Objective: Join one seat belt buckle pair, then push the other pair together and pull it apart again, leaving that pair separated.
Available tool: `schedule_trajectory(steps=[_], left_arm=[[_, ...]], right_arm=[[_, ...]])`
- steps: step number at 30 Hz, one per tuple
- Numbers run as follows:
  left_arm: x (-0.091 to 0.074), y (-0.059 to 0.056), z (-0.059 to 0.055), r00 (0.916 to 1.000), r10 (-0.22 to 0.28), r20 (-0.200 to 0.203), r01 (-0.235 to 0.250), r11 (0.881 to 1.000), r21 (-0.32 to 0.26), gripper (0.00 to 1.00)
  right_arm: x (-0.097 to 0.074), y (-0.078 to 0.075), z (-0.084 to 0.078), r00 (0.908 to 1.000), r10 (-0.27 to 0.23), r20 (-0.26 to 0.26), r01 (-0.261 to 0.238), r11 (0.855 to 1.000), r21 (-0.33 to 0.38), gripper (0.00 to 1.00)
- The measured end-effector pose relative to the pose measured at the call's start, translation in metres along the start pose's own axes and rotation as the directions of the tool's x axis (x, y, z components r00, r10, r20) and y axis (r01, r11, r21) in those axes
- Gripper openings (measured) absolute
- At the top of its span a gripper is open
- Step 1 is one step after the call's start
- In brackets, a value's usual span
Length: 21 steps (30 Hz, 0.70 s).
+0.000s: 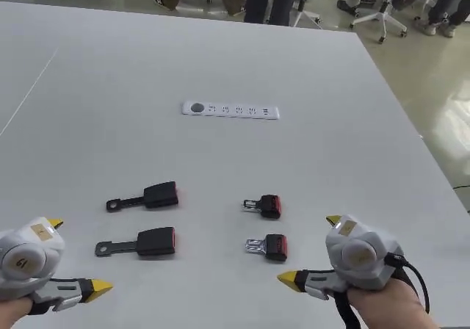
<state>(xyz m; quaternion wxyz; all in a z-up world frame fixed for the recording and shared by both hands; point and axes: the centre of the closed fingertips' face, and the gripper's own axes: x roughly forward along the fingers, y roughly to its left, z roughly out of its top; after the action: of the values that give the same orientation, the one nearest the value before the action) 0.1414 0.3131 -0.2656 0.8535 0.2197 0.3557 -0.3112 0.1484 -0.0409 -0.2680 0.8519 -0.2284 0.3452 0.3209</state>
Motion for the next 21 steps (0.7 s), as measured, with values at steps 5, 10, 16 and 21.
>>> schedule_trajectory(steps=[5, 10, 16, 21], left_arm=[[0.006, 0.003, 0.002, 0.9999, -0.015, -0.005, 0.015, 1.000, 0.022, 0.84], [0.015, 0.001, 0.006, 0.9987, -0.046, -0.021, 0.047, 0.996, 0.078, 0.74], [0.027, -0.005, 0.015, 0.9946, -0.097, -0.036, 0.101, 0.984, 0.145, 0.69], [0.036, -0.009, 0.016, 0.9889, -0.131, -0.070, 0.143, 0.964, 0.223, 0.66]], right_arm=[[0.003, 0.000, -0.001, 0.9996, 0.026, -0.009, -0.026, 1.000, -0.008, 0.84], [0.007, 0.002, 0.002, 0.9980, 0.059, -0.022, -0.060, 0.996, -0.067, 0.75], [0.015, 0.008, 0.005, 0.9917, 0.120, -0.046, -0.125, 0.984, -0.130, 0.63], [0.022, 0.014, 0.004, 0.9839, 0.165, -0.068, -0.176, 0.965, -0.195, 0.58]])
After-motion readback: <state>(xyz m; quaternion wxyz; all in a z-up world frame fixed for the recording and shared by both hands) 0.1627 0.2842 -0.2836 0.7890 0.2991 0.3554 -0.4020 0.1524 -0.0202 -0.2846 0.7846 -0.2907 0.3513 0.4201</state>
